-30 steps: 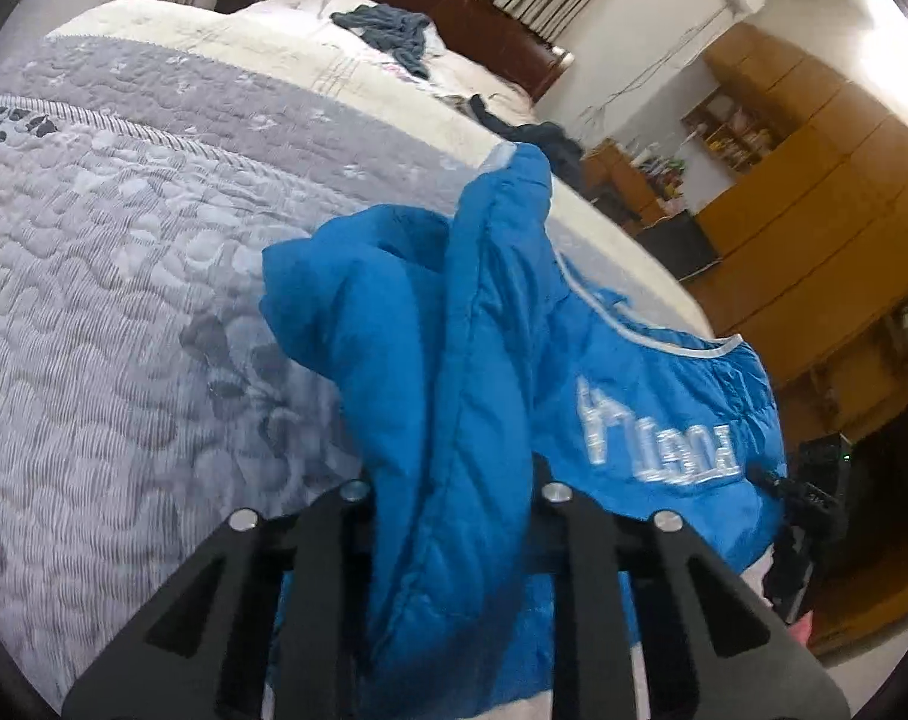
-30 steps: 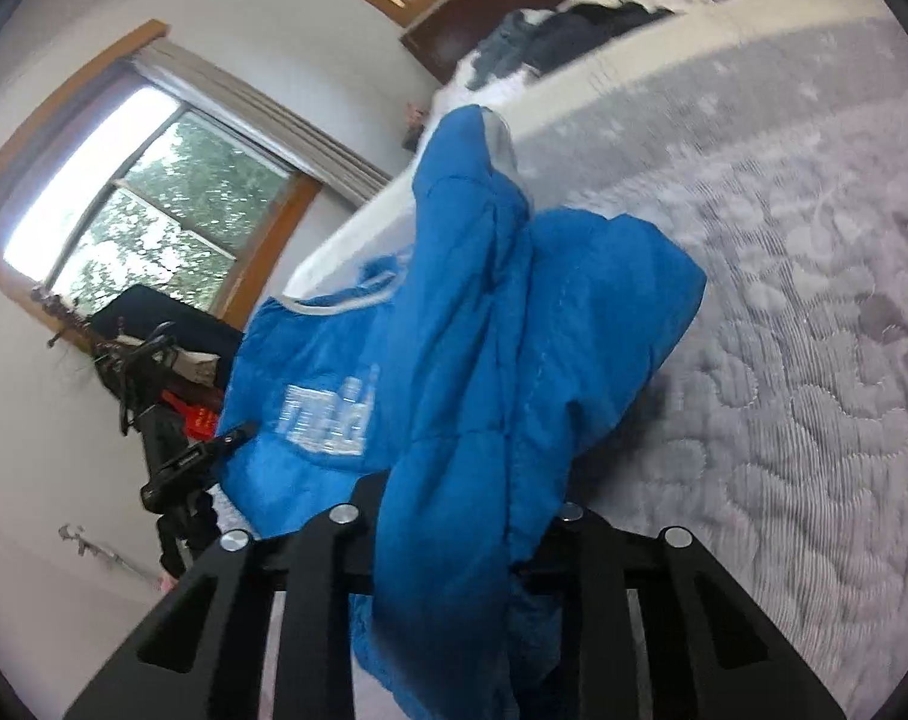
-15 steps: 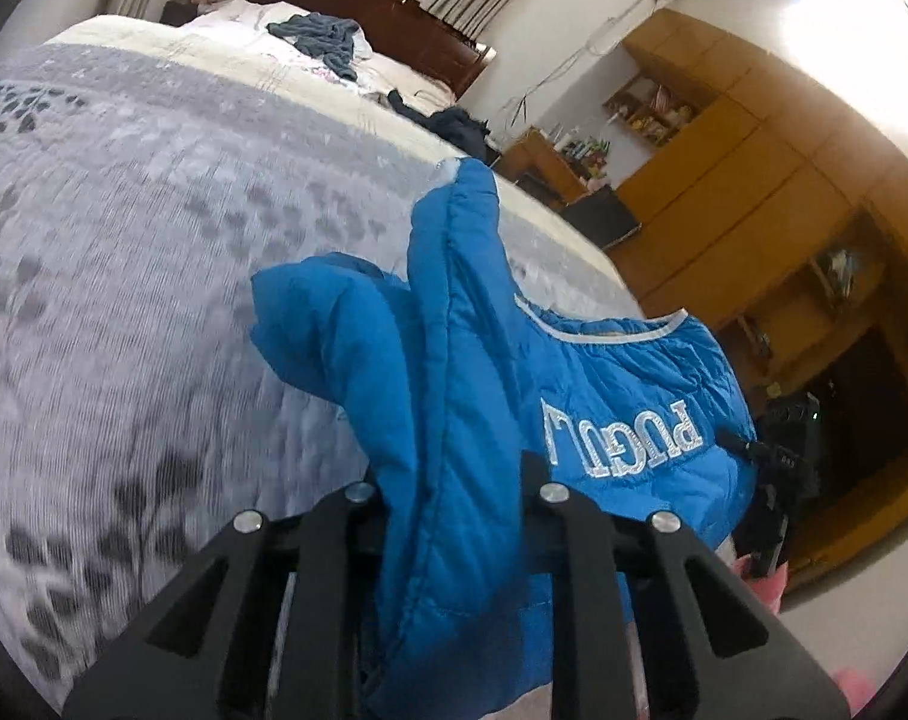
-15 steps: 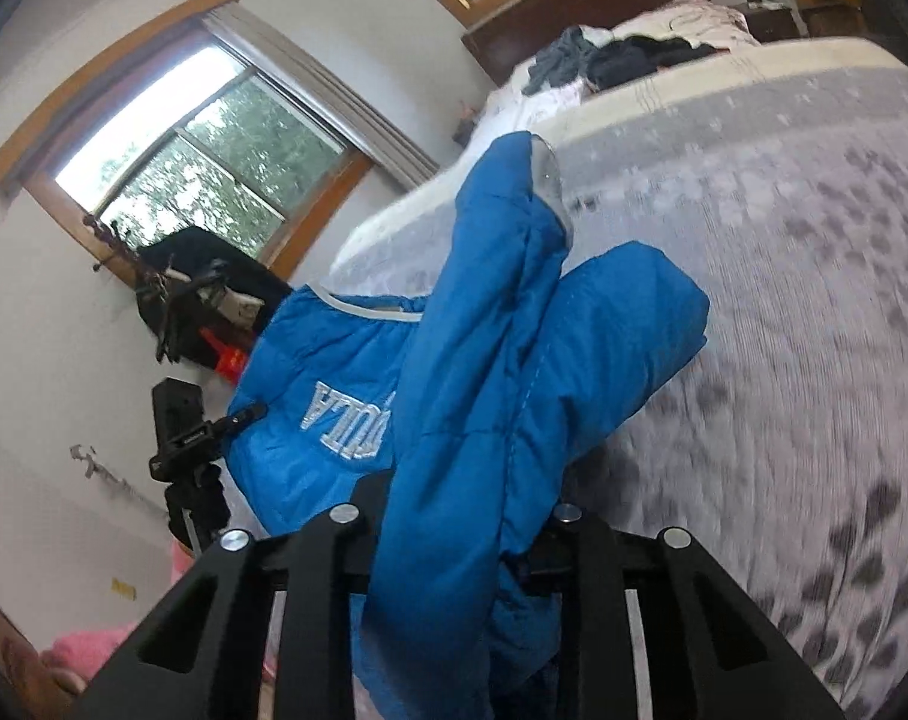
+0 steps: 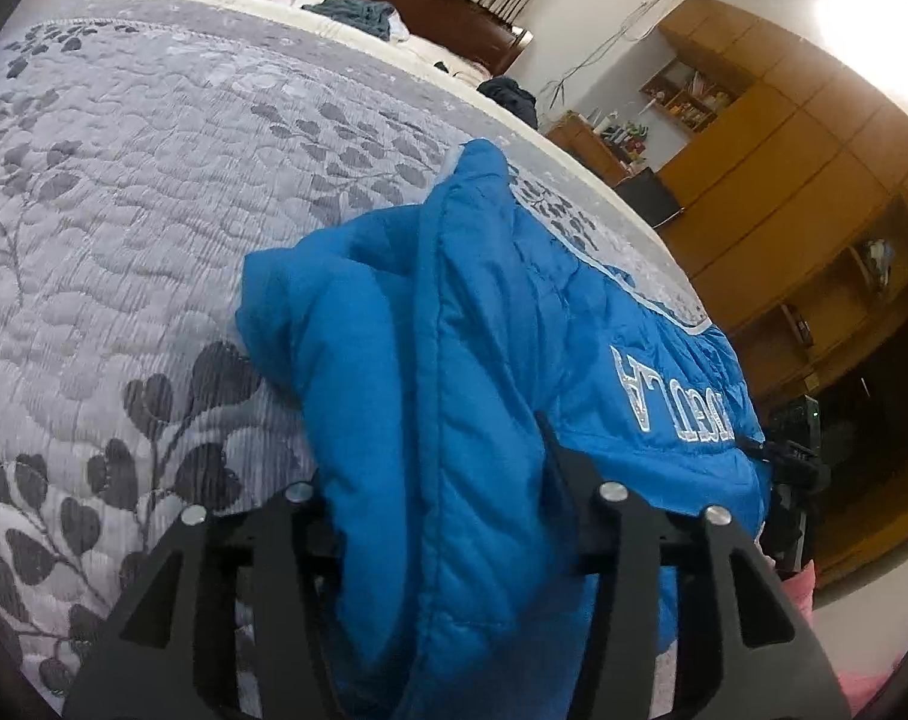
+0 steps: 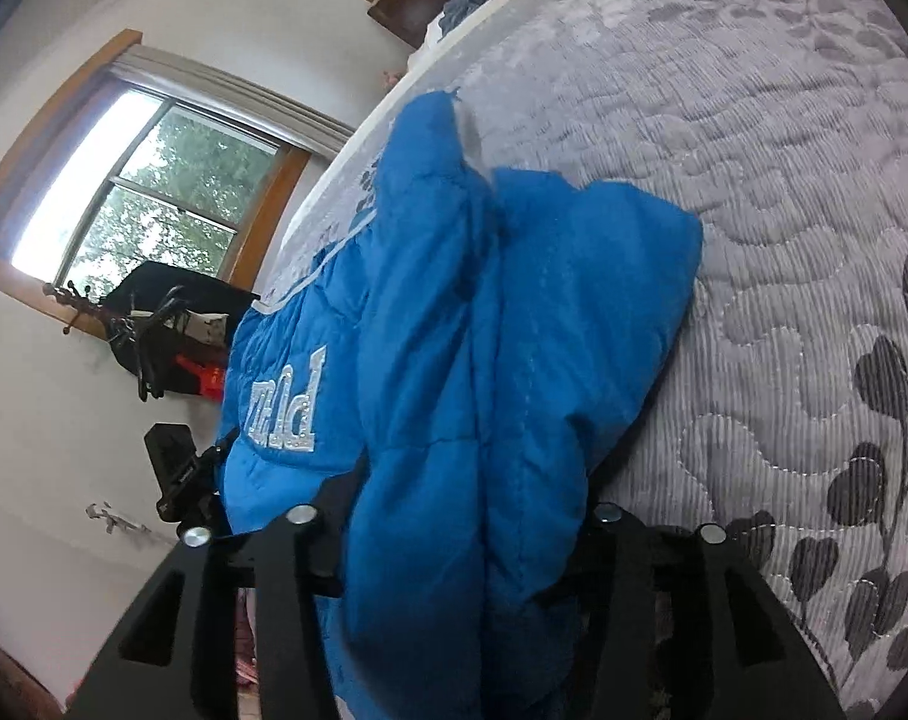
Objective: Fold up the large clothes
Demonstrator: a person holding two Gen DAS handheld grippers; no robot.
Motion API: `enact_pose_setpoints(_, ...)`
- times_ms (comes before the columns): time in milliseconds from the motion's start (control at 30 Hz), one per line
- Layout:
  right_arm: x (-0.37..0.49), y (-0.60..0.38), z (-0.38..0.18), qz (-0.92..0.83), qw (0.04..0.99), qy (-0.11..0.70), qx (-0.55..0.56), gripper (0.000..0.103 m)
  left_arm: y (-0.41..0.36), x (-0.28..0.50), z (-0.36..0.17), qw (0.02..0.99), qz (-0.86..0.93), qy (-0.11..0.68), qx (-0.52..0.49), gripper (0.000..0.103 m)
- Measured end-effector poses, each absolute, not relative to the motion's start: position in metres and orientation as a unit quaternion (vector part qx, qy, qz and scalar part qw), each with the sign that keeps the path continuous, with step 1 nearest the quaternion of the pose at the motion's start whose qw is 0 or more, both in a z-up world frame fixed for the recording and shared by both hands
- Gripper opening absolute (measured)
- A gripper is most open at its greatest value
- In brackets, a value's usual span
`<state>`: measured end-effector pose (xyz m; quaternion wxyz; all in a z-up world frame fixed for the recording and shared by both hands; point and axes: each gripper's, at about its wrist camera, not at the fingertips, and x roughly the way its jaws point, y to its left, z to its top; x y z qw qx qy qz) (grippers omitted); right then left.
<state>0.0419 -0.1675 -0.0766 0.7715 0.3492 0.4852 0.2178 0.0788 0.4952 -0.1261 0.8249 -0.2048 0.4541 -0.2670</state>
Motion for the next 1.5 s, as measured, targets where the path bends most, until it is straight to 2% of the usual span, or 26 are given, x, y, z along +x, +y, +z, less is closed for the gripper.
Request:
enact_pose_setpoints(133, 0.035, -0.179, -0.053, 0.177, 0.807, 0.473, 0.307, 0.058, 0.521, 0.072, -0.108, 0.834, -0.250, 0.447, -0.206, 0.049)
enact_pose_setpoints(333, 0.035, -0.187, 0.003, 0.128, 0.859, 0.435, 0.238, 0.070, 0.530, 0.063, -0.052, 0.879, -0.232, 0.387, -0.158, 0.049)
enact_pose_setpoints(400, 0.050, -0.171, 0.019, 0.138, 0.865, 0.432, 0.213, 0.076, 0.514, 0.073, -0.043, 0.882, -0.243, 0.383, -0.131, 0.056)
enact_pose_setpoints(467, 0.071, -0.154, 0.023, 0.139, 0.869, 0.438, 0.182, 0.080, 0.495, 0.087, -0.041, 0.883, -0.246, 0.388, -0.102, 0.058)
enact_pose_setpoints(667, 0.124, -0.134, 0.001, 0.107, 0.856, 0.485, 0.147, 0.080, 0.458, 0.141, -0.069, 0.871, -0.225, 0.432, -0.066, 0.058)
enact_pose_setpoints(700, 0.127, -0.137, -0.004, 0.105, 0.852, 0.491, 0.149, 0.078, 0.455, 0.150, -0.076, 0.867, -0.221, 0.441, -0.069, 0.054)
enact_pose_setpoints(733, 0.131, -0.138, -0.010, 0.105, 0.847, 0.498, 0.152, 0.067, 0.453, 0.157, -0.081, 0.864, -0.217, 0.449, -0.070, 0.051)
enact_pose_setpoints(767, 0.137, -0.139, -0.016, 0.112, 0.839, 0.507, 0.161, 0.048, 0.452, 0.161, -0.083, 0.861, -0.218, 0.454, -0.073, 0.038)
enact_pose_setpoints(833, 0.141, -0.141, -0.022, 0.120, 0.831, 0.512, 0.183, 0.032, 0.450, 0.169, -0.088, 0.858, -0.212, 0.460, -0.080, 0.030)
enact_pose_setpoints(867, 0.142, -0.144, -0.022, 0.122, 0.831, 0.508, 0.191, 0.023, 0.450, 0.171, -0.087, 0.859, -0.211, 0.459, -0.084, 0.022)
enact_pose_setpoints(967, 0.144, -0.155, -0.015, 0.141, 0.831, 0.488, 0.226, 0.017, 0.454, 0.173, -0.080, 0.866, -0.209, 0.443, -0.100, 0.016)
enact_pose_setpoints(1067, 0.147, -0.158, -0.011, 0.146, 0.835, 0.475, 0.238, 0.016, 0.455, 0.173, -0.077, 0.873, -0.203, 0.432, -0.097, 0.015)
enact_pose_setpoints(1167, 0.157, -0.158, -0.028, 0.128, 0.825, 0.498, 0.233, 0.016, 0.452, 0.179, -0.088, 0.873, -0.191, 0.442, -0.084, 0.015)
enact_pose_setpoints(1300, 0.160, -0.162, -0.047, 0.131, 0.811, 0.510, 0.255, 0.019, 0.456, 0.184, -0.101, 0.863, -0.187, 0.460, -0.094, 0.017)
enact_pose_setpoints(1400, 0.151, -0.164, -0.040, 0.131, 0.818, 0.500, 0.251, 0.028, 0.455, 0.178, -0.093, 0.865, -0.182, 0.459, -0.085, 0.023)
enact_pose_setpoints(1433, 0.146, -0.165, -0.033, 0.122, 0.825, 0.495, 0.243, 0.038, 0.456, 0.174, -0.090, 0.868, -0.179, 0.456, -0.081, 0.023)
enact_pose_setpoints(1467, 0.138, -0.168, -0.025, 0.110, 0.833, 0.488, 0.235, 0.051, 0.456, 0.170, -0.084, 0.871, -0.176, 0.451, -0.078, 0.029)
enact_pose_setpoints(1500, 0.133, -0.169, -0.020, 0.107, 0.838, 0.482, 0.232, 0.053, 0.459, 0.163, -0.076, 0.875, -0.175, 0.443, -0.080, 0.038)
